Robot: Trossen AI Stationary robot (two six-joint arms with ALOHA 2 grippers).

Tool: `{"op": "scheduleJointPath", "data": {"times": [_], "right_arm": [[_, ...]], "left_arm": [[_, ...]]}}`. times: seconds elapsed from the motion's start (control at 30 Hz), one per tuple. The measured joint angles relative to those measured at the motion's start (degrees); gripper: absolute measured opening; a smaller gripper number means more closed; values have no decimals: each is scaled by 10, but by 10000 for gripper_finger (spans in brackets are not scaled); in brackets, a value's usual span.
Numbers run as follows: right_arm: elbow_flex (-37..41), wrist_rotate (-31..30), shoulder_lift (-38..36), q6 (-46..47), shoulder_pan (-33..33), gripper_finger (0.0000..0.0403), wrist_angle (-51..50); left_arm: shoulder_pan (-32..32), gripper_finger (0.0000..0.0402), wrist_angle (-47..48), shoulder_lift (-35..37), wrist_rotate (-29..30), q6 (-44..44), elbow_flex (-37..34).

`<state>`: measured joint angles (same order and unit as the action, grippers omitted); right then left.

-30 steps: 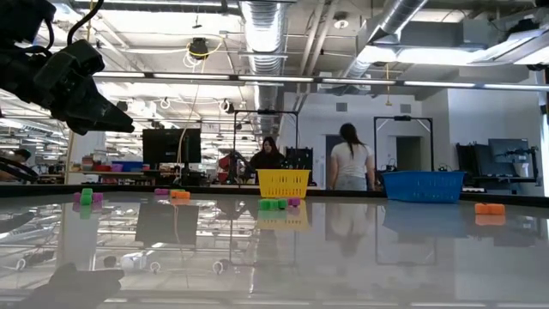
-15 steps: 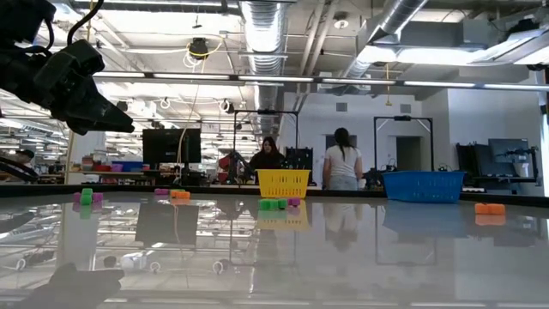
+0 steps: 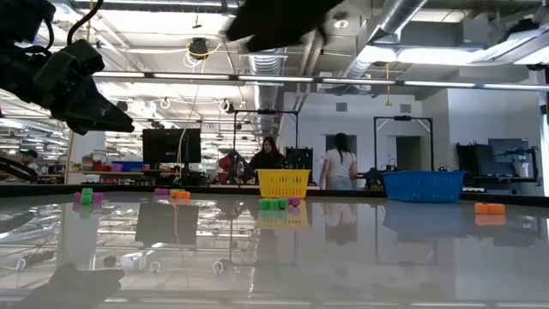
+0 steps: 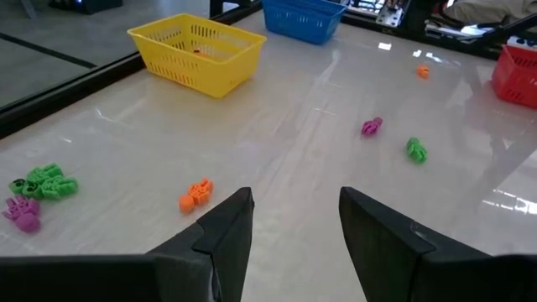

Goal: Sort Halloween decoration
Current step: Put the green skeleton toy into the blue bin

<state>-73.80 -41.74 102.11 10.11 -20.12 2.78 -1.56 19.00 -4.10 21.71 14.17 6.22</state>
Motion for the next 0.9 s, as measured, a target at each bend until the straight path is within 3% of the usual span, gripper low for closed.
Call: {"op": "scheduleJointPath", "data": {"times": [0.07,0.2,0.27,0.43,0.57,0.67,0.9], "right_arm": [[-3,67,46,-55,48,225,132],[-42,175,139,-78,138,225,264],[-79,221,181,-59,176,225,275],[-187,454,292,-12,236,225,272],[-282,553,367,26,232,225,235],[-340,556,410,34,213,225,190],[-441,390,486,10,160,225,122]], "left_arm": [[0,169,0,0,0,0,0],[0,169,0,0,0,0,0],[0,169,0,0,0,0,0],[0,169,0,0,0,0,0],[0,169,0,0,0,0,0],[0,169,0,0,0,0,0],[0,169,0,0,0,0,0]]}}
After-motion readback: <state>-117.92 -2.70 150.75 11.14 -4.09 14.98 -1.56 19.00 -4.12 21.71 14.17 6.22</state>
